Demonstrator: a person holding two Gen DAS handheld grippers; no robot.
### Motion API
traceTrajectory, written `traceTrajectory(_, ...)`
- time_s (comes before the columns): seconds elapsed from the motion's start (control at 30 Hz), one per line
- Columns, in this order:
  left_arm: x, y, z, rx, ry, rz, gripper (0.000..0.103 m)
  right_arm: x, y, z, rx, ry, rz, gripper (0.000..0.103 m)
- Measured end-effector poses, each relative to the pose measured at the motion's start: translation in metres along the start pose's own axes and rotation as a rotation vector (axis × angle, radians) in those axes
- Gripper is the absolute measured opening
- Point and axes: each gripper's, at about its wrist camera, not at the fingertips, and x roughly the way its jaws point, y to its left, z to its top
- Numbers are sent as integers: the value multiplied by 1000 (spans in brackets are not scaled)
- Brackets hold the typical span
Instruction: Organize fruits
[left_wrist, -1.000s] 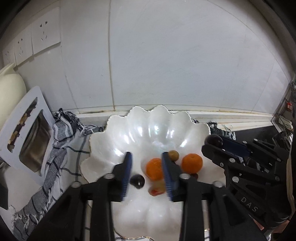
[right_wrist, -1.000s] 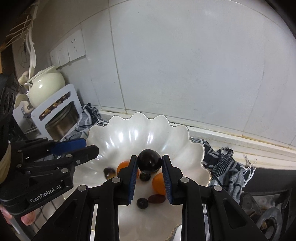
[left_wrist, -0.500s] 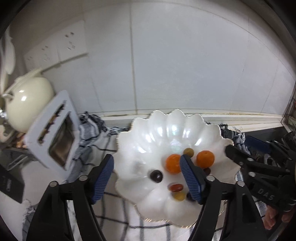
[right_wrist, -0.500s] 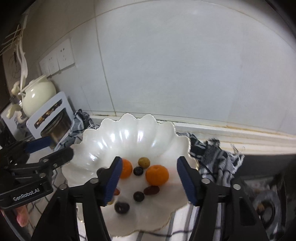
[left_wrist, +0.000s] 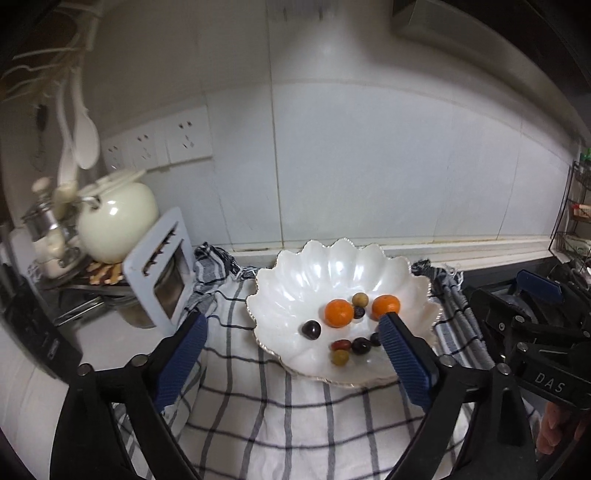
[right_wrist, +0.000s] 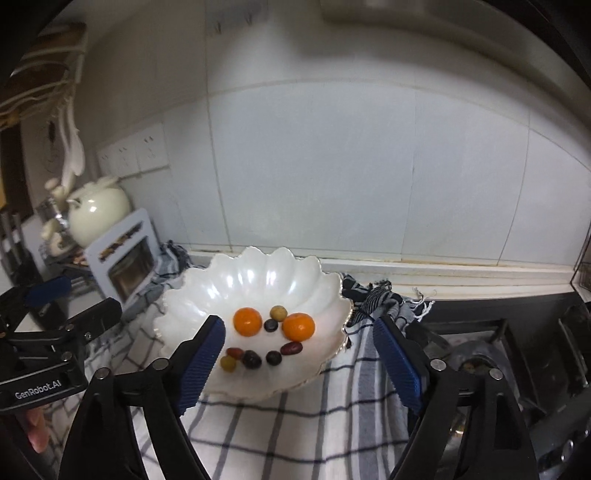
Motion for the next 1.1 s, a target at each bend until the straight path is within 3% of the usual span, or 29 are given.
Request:
traceTrajectory(0.2, -55, -11, -20, -19, -83, 57, 102, -49, 1, -14, -40, -45, -7, 85)
traceTrajectory(0.53, -131, -33, -59, -27, -151, 62, 103, -130, 0, -53, -92, -115, -14, 88)
traceTrajectory(1.1, -217, -61, -119, -36, -129, 44, 103, -229, -7, -115, -85, -141, -23, 91)
